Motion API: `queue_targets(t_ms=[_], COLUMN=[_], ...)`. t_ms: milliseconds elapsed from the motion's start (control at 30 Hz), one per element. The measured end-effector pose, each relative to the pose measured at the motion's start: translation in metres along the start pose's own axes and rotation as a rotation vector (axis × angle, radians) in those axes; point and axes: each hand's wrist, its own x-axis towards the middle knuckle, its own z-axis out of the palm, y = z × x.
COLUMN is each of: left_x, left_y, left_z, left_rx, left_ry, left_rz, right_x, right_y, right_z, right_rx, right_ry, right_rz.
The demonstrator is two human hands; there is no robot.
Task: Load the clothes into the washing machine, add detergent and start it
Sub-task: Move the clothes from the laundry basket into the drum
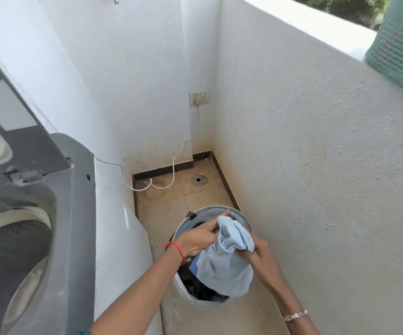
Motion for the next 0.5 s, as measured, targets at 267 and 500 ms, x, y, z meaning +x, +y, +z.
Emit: queue_targets(t_ms=[267,500], left_x=[-0.142,-0.318], left_y=[0.122,0.231], left_z=[-0.044,-0.073], left_rx=[0.269,0.532], left_ry=[0.150,0.475], left_rz=[0.229,0.486], right_x=[-0.031,-0.072], right_y=[-0.140,-0.296], right_z=[0.020,0.076], right_rx=[0.022,0.166], right_ry=[-0.068,-0.261], right_rz=[-0.390,-0.796])
